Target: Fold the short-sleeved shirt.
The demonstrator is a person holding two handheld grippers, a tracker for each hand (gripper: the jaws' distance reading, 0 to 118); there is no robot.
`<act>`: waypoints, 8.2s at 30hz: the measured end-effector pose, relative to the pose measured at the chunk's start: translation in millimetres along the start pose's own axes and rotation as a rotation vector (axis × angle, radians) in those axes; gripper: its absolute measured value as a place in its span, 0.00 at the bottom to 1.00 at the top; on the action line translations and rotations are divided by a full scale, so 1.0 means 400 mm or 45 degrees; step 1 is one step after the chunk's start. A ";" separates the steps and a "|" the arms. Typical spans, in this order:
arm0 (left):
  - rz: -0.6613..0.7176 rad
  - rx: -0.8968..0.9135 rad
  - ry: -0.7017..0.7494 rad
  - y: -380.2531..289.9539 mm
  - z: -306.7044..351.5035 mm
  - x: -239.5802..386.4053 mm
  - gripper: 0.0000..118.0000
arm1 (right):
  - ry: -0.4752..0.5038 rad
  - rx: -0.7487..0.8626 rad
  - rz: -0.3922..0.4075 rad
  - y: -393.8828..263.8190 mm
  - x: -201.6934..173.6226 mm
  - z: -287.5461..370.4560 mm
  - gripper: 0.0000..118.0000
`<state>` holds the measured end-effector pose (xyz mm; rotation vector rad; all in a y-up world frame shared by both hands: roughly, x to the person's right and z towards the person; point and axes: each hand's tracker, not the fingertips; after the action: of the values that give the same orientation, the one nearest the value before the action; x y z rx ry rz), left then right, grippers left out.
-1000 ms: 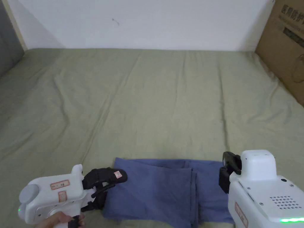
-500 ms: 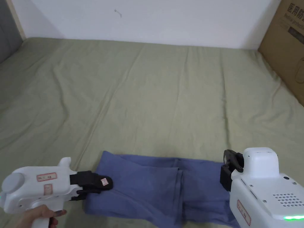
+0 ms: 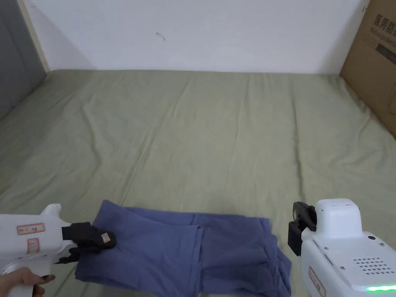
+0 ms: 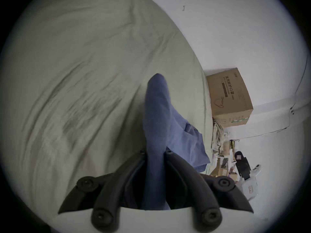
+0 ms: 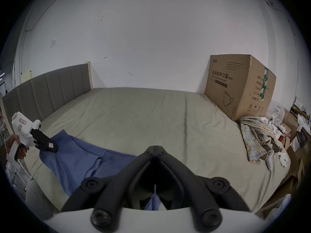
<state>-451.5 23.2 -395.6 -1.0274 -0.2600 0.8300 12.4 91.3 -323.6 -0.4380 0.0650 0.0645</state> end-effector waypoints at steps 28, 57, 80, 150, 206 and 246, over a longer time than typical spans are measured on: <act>-0.772 -0.428 0.061 -0.298 -0.480 0.655 0.78 | -0.217 -0.047 -0.301 -0.086 0.300 0.056 0.00; -0.743 -0.592 0.094 -0.437 -0.618 0.631 0.02 | -0.164 -0.110 -0.284 -0.117 0.273 0.035 0.00; -0.305 -0.142 -0.086 -0.247 -0.160 0.266 0.02 | 0.428 -0.450 -0.239 0.025 0.068 -0.141 0.00; -0.686 -0.166 1.427 0.215 0.181 -0.223 0.82 | 0.266 -0.610 -0.185 -0.011 -0.057 -0.177 0.00; -1.046 1.198 0.642 -0.377 0.255 0.696 0.05 | -0.025 0.437 -0.066 0.292 0.035 0.235 0.30; -0.967 1.097 0.652 -0.348 0.225 0.685 0.96 | -0.028 0.348 -0.094 0.249 0.047 0.185 0.68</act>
<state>-248.4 242.9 -281.3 -0.2389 0.1524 -0.0649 27.2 213.6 -300.1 -0.1663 0.0355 -0.0126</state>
